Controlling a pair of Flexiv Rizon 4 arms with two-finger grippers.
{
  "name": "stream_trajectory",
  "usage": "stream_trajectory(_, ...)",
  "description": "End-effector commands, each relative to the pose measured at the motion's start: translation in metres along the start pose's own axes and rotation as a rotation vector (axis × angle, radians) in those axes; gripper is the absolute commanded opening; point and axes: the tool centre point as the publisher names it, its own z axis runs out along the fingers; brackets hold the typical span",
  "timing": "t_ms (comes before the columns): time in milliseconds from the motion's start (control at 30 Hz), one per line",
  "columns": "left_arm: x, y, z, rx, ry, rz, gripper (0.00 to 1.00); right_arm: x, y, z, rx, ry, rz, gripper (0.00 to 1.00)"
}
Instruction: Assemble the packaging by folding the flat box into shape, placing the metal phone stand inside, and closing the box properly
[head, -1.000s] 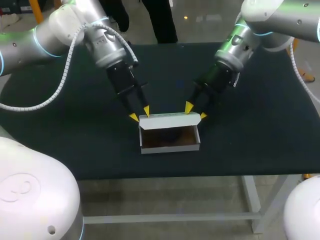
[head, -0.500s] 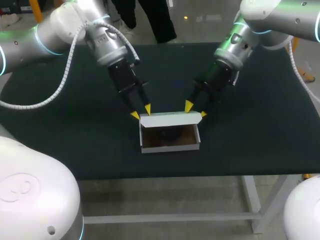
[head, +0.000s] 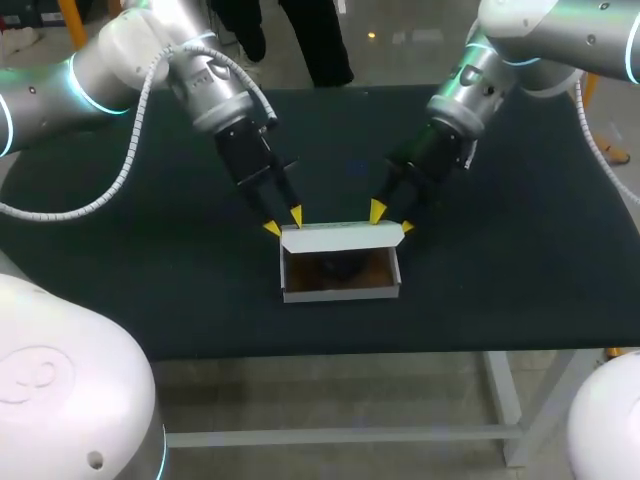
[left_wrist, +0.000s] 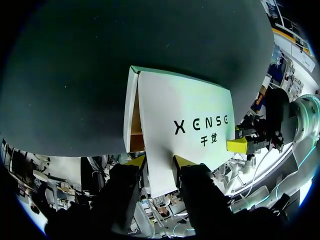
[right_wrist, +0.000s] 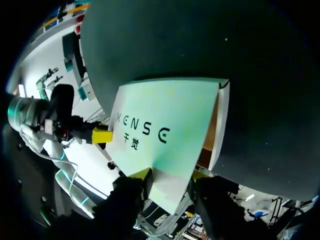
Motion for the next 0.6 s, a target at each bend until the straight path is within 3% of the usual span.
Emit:
stream_trajectory(33,0.006,-0.0021,0.0075,0.005,0.031,0.0,0.35,0.0097,0.0086,0.0044,0.02,0.0,-0.001,0.47)
stream_trajectory(600,0.0034,0.0008,0.005,0.042,0.156,0.009,0.39,0.0059,0.0108,0.0035,0.024,0.007,0.003,0.48)
